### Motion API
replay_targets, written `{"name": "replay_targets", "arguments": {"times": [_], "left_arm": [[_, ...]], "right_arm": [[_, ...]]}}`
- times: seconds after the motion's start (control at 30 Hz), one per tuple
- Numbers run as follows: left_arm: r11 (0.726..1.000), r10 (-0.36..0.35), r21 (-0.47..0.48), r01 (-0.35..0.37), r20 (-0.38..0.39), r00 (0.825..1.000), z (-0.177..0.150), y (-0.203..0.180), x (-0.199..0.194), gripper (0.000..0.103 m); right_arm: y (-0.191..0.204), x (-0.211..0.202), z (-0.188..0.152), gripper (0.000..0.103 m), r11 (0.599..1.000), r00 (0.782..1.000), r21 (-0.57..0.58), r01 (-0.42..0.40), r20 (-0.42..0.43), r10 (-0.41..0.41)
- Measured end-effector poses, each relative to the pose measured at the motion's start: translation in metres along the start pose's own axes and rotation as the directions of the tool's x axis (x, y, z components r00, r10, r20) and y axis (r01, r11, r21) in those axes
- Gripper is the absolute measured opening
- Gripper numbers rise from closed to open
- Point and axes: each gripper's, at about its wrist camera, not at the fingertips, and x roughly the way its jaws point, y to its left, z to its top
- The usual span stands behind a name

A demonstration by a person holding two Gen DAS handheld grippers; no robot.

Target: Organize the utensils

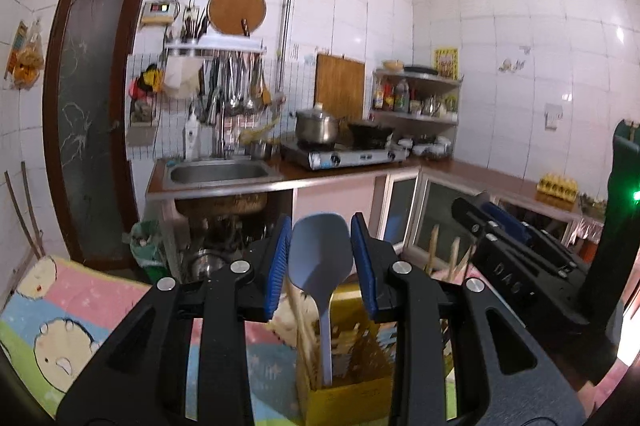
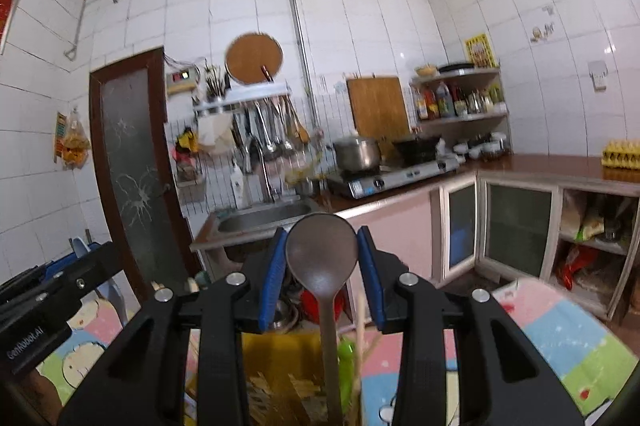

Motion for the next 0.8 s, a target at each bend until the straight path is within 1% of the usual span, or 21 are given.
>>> {"name": "replay_targets", "arguments": {"times": [0.13,0.23,0.33,0.37,0.4,0.43,0.47,0.5,0.53,0.6,0.67,0.7,0.77,0.8], "left_arm": [[1.000,0.012,0.005,-0.011,-0.046,0.999,-0.023,0.008,0.010,0.030],[0.999,0.031,0.013,-0.030,-0.071,0.997,-0.038,0.012,0.015,0.030],[0.999,0.040,0.014,-0.039,-0.083,0.996,-0.045,0.014,0.013,0.030],[0.999,0.044,0.019,-0.042,-0.082,0.996,-0.046,0.014,0.010,0.035],[0.999,0.049,0.026,-0.047,-0.079,0.996,-0.046,0.014,0.008,0.046],[0.998,0.057,0.032,-0.055,-0.071,0.996,-0.045,0.014,0.004,0.052],[0.998,0.063,0.032,-0.062,-0.058,0.996,-0.045,0.015,-0.002,0.060],[0.998,0.065,0.027,-0.064,-0.048,0.997,-0.044,0.017,-0.009,0.065],[0.998,0.066,0.024,-0.065,-0.044,0.997,-0.043,0.019,-0.014,0.067],[0.997,0.069,0.019,-0.069,-0.032,0.997,-0.040,0.022,-0.028,0.078],[0.997,0.080,0.024,-0.079,-0.012,0.997,-0.040,0.025,-0.046,0.084],[0.996,0.085,0.026,-0.084,-0.004,0.996,-0.040,0.027,-0.054,0.088],[0.996,0.088,0.024,-0.089,0.009,0.996,-0.041,0.029,-0.071,0.093],[0.996,0.088,0.024,-0.088,0.019,0.996,-0.043,0.031,-0.083,0.096]], "right_arm": [[-0.009,0.005,-0.020,0.036,1.000,0.999,0.001,0.020,-0.039,-0.020],[-0.013,0.008,-0.031,0.036,0.999,0.997,-0.022,0.043,-0.066,-0.045],[-0.017,0.009,-0.038,0.037,0.998,0.994,-0.042,0.054,-0.088,-0.057],[-0.018,0.010,-0.039,0.040,0.997,0.993,-0.048,0.056,-0.102,-0.060],[-0.019,0.008,-0.040,0.046,0.997,0.992,-0.052,0.062,-0.110,-0.068],[-0.021,0.005,-0.040,0.061,0.996,0.991,-0.052,0.069,-0.111,-0.074],[-0.022,0.001,-0.039,0.064,0.996,0.991,-0.050,0.070,-0.108,-0.075],[-0.023,-0.005,-0.037,0.064,0.996,0.991,-0.051,0.072,-0.113,-0.078],[-0.024,-0.010,-0.036,0.064,0.996,0.990,-0.053,0.075,-0.115,-0.081],[-0.024,-0.024,-0.032,0.067,0.995,0.990,-0.057,0.078,-0.115,-0.084],[-0.023,-0.041,-0.030,0.073,0.995,0.990,-0.062,0.081,-0.110,-0.087],[-0.022,-0.049,-0.030,0.075,0.995,0.990,-0.063,0.080,-0.109,-0.086],[-0.019,-0.075,-0.032,0.081,0.994,0.991,-0.064,0.083,-0.100,-0.089],[-0.017,-0.083,-0.033,0.083,0.994,0.991,-0.064,0.084,-0.095,-0.090]]}}
